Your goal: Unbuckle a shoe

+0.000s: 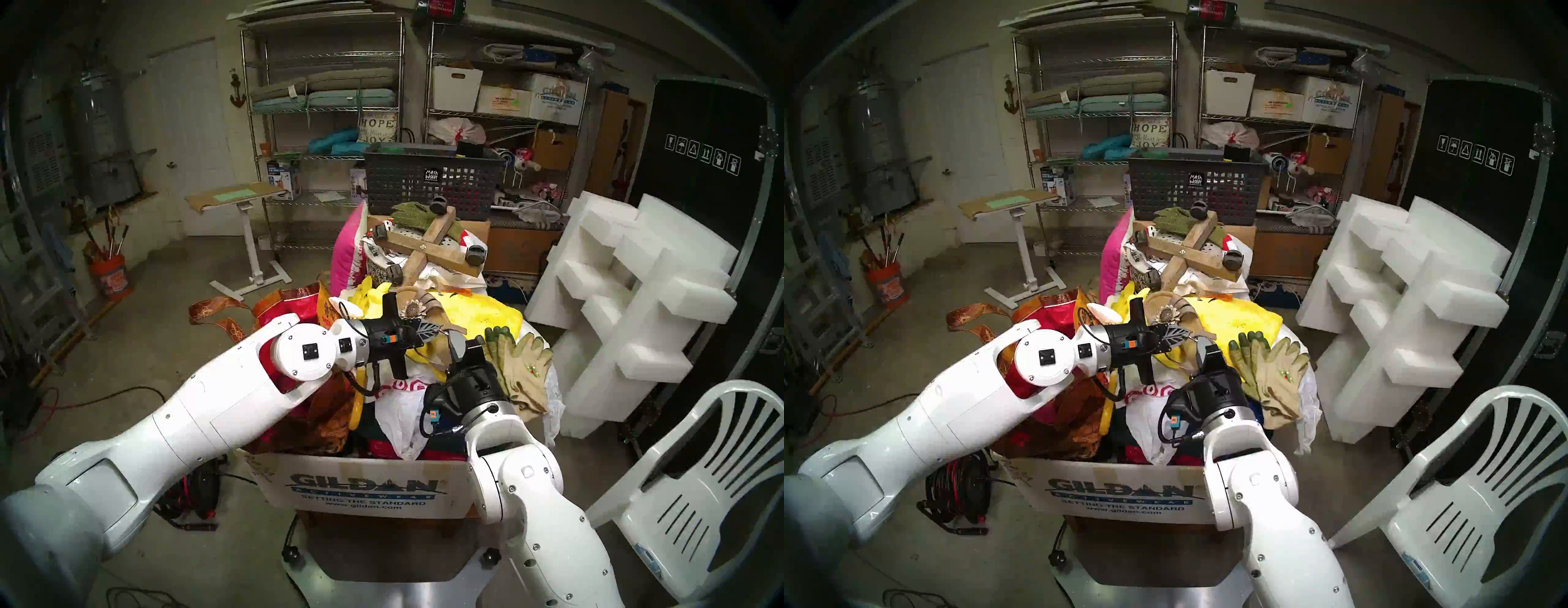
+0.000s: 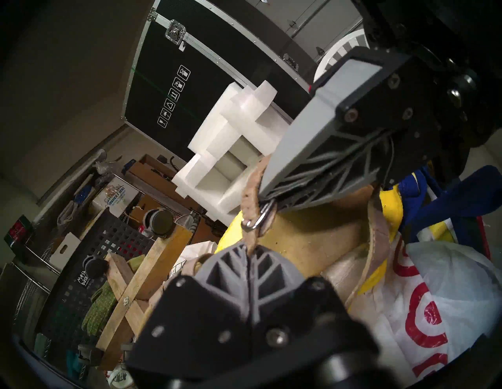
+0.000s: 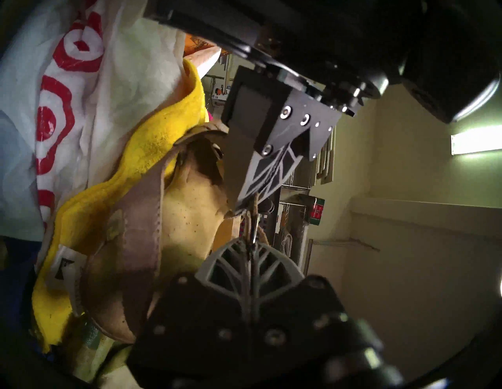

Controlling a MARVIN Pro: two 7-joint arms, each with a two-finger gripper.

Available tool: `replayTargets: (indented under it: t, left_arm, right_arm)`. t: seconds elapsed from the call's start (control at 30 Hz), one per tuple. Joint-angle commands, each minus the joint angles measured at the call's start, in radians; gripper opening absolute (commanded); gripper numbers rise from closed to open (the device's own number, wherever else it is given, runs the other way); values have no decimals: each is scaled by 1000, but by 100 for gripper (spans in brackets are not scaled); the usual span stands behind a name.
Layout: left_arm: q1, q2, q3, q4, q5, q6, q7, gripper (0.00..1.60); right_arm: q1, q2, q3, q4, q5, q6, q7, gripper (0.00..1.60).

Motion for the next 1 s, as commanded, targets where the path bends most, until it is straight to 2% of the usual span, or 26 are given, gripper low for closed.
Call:
replayTargets:
  t: [0.0, 0.23, 0.97]
  left_arm:
    - [-16, 0, -18, -18, -3, 0, 8, 0]
    - [-16, 1, -18, -18, -4, 2, 7, 0]
    - [-15, -3, -18, -3, -4, -8, 7, 0]
  right_arm:
    - [29, 9, 5, -21, -14, -7, 12, 0]
    - [42, 22, -1, -11, -35, -11, 10, 0]
    - [77, -3, -25, 14, -43, -23, 34, 0]
